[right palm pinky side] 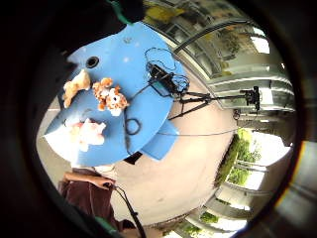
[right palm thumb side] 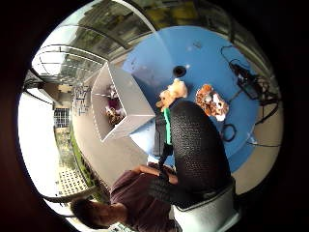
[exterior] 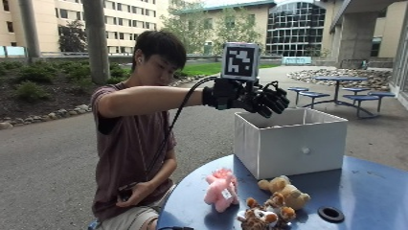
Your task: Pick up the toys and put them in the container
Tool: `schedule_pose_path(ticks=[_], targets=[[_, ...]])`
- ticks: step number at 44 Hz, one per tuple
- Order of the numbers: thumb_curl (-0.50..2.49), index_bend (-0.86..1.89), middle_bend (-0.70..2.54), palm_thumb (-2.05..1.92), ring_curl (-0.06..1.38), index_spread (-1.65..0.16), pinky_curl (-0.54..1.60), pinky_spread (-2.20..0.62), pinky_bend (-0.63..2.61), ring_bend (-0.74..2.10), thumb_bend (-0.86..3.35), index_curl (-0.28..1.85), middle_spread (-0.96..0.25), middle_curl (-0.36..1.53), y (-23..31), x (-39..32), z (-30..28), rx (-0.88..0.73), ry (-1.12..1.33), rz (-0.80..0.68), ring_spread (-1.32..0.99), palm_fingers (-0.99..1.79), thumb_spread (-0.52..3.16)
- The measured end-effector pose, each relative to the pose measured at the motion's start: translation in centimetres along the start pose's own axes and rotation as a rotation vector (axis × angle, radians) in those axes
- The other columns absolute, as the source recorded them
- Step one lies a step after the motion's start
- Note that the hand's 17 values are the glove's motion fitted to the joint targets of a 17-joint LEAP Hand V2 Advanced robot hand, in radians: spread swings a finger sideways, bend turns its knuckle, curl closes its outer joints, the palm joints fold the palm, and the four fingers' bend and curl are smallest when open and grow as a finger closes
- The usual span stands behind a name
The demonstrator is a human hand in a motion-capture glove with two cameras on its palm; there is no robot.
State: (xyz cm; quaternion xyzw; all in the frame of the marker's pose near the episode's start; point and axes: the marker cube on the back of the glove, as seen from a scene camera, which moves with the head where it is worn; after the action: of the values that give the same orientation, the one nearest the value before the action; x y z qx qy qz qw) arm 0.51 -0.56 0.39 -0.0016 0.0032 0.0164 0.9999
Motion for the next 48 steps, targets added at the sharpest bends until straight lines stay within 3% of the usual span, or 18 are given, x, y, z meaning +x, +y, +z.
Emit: schedule_pose_path(ticks=[7, 15, 30, 43, 45, 48], targets=[[0.05, 0.01, 0.19, 0.00, 0.09, -0.14, 0.22, 0.01, 0.76, 0.39, 0.01, 0.00, 0.00, 0.08, -2.4, 1.5, 2.1, -0.037, -0.017, 0.076, -0.03, -0.08, 0.89], [0.11, 0.05, 0.20, -0.01, 0.14, -0.17, 0.27, 0.01, 0.83, 0.45, -0.01, 0.03, 0.00, 0.15, -5.0, 2.7, 6.2, -0.096, -0.034, 0.081, -0.03, -0.14, 1.17], [0.18, 0.05, 0.20, -0.03, 0.18, -0.17, 0.30, 0.01, 0.85, 0.49, -0.02, 0.06, 0.01, 0.24, -8.3, 4.1, 16.3, -0.228, -0.042, 0.106, -0.03, -0.17, 1.32], [0.26, 0.03, 0.21, 0.14, 0.21, -0.16, 0.32, 0.01, 0.88, 0.50, 0.06, 0.07, 0.03, 0.30, -7.0, 3.7, 27.1, -0.447, -0.059, 0.080, -0.03, -0.19, 1.35], [0.28, 0.03, 0.22, 0.21, 0.21, -0.15, 0.32, 0.00, 0.89, 0.52, 0.10, 0.07, 0.03, 0.31, -6.9, 3.5, 28.2, -0.416, -0.096, 0.087, -0.02, -0.15, 1.38], [0.32, 0.06, 0.31, 0.39, 0.25, -0.13, 0.33, -0.07, 0.94, 0.69, 0.20, 0.06, 0.02, 0.34, -6.7, 3.3, 29.2, -0.345, -0.123, 0.098, -0.08, 0.17, 1.45]])
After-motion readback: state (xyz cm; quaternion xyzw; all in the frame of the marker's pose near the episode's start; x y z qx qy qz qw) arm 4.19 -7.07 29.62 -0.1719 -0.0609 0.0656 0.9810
